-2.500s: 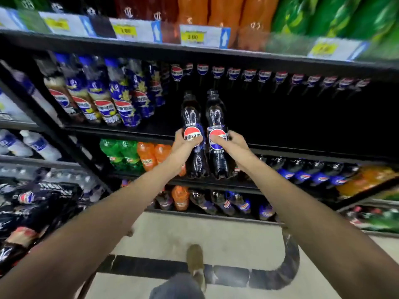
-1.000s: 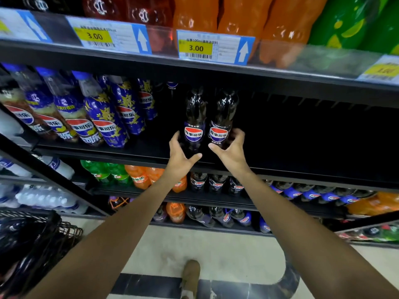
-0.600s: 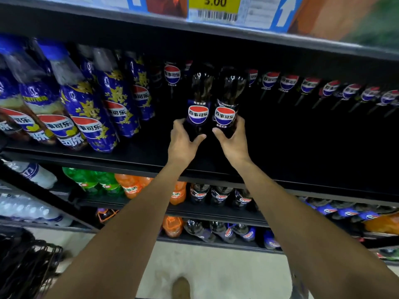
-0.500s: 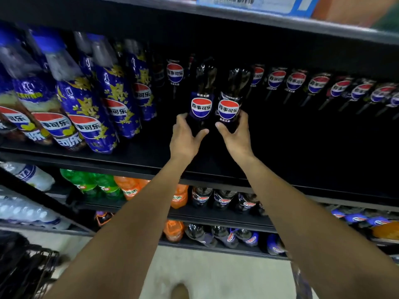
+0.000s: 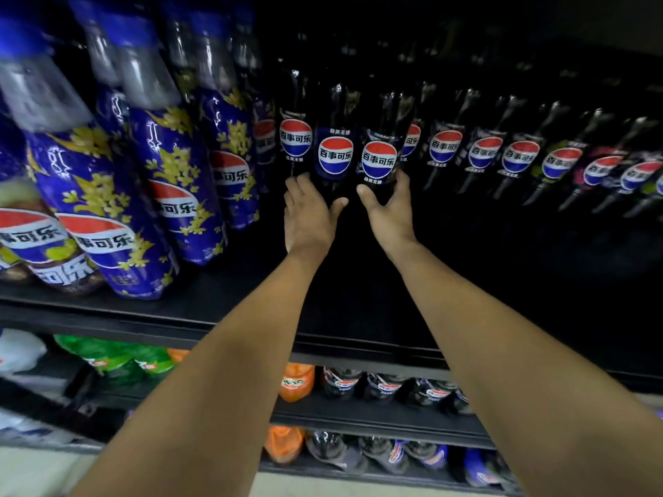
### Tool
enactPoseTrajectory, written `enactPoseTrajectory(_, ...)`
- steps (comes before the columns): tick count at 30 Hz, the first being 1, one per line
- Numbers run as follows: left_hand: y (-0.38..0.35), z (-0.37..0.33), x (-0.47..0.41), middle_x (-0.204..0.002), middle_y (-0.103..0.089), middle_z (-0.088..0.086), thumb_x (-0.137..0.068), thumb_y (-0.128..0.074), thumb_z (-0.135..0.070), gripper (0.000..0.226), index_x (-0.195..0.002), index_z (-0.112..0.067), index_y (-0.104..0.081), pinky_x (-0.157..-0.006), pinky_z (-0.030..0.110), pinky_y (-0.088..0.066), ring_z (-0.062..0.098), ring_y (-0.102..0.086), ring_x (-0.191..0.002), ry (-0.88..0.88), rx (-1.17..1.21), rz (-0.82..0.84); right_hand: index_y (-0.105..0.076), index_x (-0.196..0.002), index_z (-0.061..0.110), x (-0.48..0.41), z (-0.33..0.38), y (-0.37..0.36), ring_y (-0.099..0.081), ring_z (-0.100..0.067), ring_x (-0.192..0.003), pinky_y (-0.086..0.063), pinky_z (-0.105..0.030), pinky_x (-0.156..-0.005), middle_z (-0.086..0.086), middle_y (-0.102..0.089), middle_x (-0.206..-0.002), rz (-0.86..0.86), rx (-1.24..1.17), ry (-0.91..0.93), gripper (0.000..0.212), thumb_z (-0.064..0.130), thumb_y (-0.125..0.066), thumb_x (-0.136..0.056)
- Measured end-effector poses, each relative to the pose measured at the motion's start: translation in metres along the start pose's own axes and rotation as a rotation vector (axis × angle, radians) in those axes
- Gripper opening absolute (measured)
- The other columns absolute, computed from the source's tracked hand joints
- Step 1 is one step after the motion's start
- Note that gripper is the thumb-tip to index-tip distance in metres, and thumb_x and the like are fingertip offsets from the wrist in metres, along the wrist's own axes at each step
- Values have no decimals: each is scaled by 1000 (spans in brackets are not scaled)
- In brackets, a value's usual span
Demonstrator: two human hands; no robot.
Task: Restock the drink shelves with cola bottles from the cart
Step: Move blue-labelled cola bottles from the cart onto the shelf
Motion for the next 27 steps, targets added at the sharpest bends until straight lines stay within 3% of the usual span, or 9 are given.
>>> enactPoseTrajectory(6, 9, -5, 1, -138, -35, 16, -89, -66, -33, 68, -137, -2, -30, -94, 34, -43, 29, -41, -126, -60, 89, -32, -27, -149, 17, -3, 1, -1, -36, -16, -137, -29, -22, -103, -3, -37, -148, 10, 6, 5, 70, 25, -66, -90)
enactPoseTrajectory(11, 9, -6, 4, -134, -34, 14, -85, -66, -25, 63, -131, -3, -30, -92, 38, -46, 30, -43, -121, -58, 157, -20, -26, -150, 21, -2, -3, 1, -34, -14, -136, -28, -21, -100, -1, -33, -151, -11, -4, 1, 72, 26, -66, -90)
enactPoseTrajectory(16, 11, -9, 4, -132, -36, 15, -87, -64, -26, 59, -130, -2, -33, -94, 36, -43, 30, -42, -120, -81, 61, -56, -27, -151, 22, -4, -8, 2, -32, -3, -118, -29, -19, -98, 4, -26, -139, -23, 4, -33, 73, 24, -67, -89)
enactPoseTrajectory(19, 8, -14, 3, -138, -34, 18, -93, -59, -28, 54, -133, -2, -34, -99, 40, -44, 31, -40, -124, -101, -60, -56, -29, -150, 16, -4, -8, 7, -38, -8, -124, -33, -19, -99, -1, -32, -142, -98, 10, -32, 73, 23, -68, -88)
enactPoseTrajectory(22, 4, -18, -1, -141, -32, 19, -94, -58, -25, 52, -133, -1, -33, -99, 38, -45, 31, -40, -128, -84, -33, -43, -39, -141, 6, -7, -12, 12, -46, -19, -126, -40, -22, -99, -7, -43, -139, -161, -3, -35, 64, 21, -70, -86)
enactPoseTrajectory(27, 4, -23, -5, -134, -38, 18, -93, -60, -23, 49, -128, 1, -36, -92, 34, -49, 28, -48, -120, -72, -24, -80, -42, -143, 9, -13, -15, 12, -46, -20, -130, -41, -32, -106, -5, -46, -143, -181, 61, -39, 63, 28, -68, -89)
Point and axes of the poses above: each hand's wrist, its own x-axis away from the middle knuckle, its own y-axis out of the back of the hand, z = x × y, the point moved 10 cm from there along -x, towards the middle knuckle
